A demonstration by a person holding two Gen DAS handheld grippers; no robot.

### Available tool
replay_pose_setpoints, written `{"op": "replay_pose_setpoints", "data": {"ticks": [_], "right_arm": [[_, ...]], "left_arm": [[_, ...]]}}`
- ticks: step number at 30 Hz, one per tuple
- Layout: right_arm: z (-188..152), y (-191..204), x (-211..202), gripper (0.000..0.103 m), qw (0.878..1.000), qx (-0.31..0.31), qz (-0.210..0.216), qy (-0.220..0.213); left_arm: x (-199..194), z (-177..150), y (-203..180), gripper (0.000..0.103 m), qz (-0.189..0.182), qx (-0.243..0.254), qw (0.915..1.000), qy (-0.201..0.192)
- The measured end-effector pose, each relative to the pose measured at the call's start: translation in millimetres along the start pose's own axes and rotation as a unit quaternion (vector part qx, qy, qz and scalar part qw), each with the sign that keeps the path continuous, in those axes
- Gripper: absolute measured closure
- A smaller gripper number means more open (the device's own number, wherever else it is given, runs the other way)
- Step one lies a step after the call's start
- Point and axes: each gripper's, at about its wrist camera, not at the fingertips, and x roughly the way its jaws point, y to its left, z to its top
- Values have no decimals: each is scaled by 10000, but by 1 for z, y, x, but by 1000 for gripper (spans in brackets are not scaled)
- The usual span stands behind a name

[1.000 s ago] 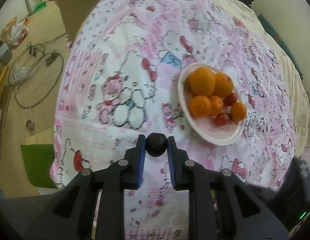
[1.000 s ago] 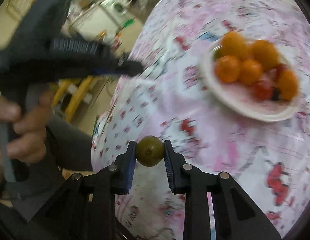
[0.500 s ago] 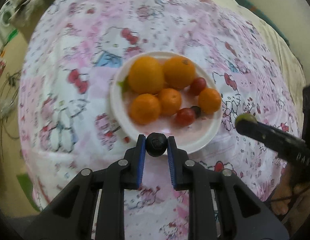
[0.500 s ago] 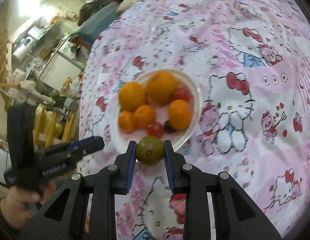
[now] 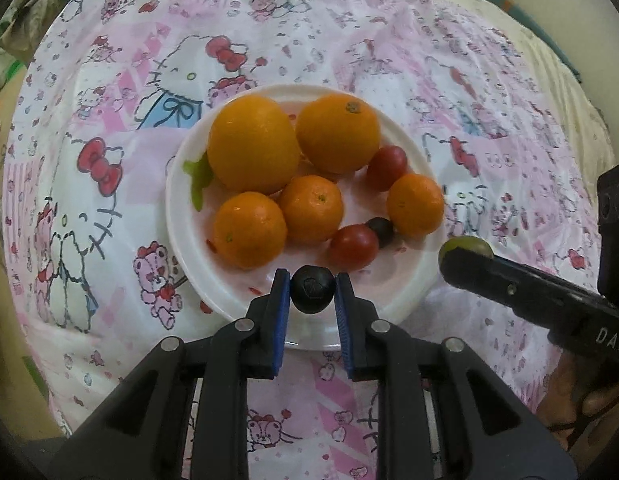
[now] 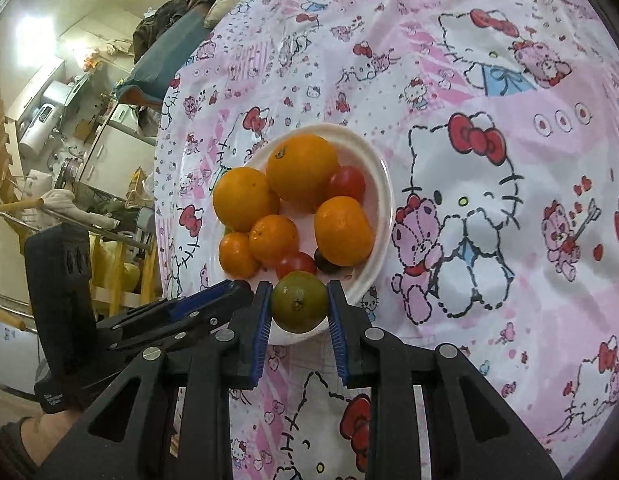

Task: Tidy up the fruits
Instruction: 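Lower the plum onto the plate and open the left tool while the right tool carries the green fruit, then lower the green fruit onto the plate and open the right tool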

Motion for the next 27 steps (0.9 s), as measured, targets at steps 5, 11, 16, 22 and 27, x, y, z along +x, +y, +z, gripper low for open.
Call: {"op": "replay_pose_setpoints", "data": {"ticks": [5,11,16,22,27], "right_arm": [[2,1,12,74,9999,62,54,118],[0,6,24,73,9997,43,-59,250],[0,6,27,71,9997,68,-115,215],[0,7,27,48,9996,73,-179,186],[4,8,15,45,9996,114,-273,-42]], "left_arm": [[-3,0,7,45,127,-146,9998,-81],[-9,-4,17,44,392,-236,9989,-31],[-20,-7,24,44,496,-213,9984,-139],[-31,-8,31,44,477,-317,9980,-258],[-38,-8,29,44,572,-235,9973,-407]]}}
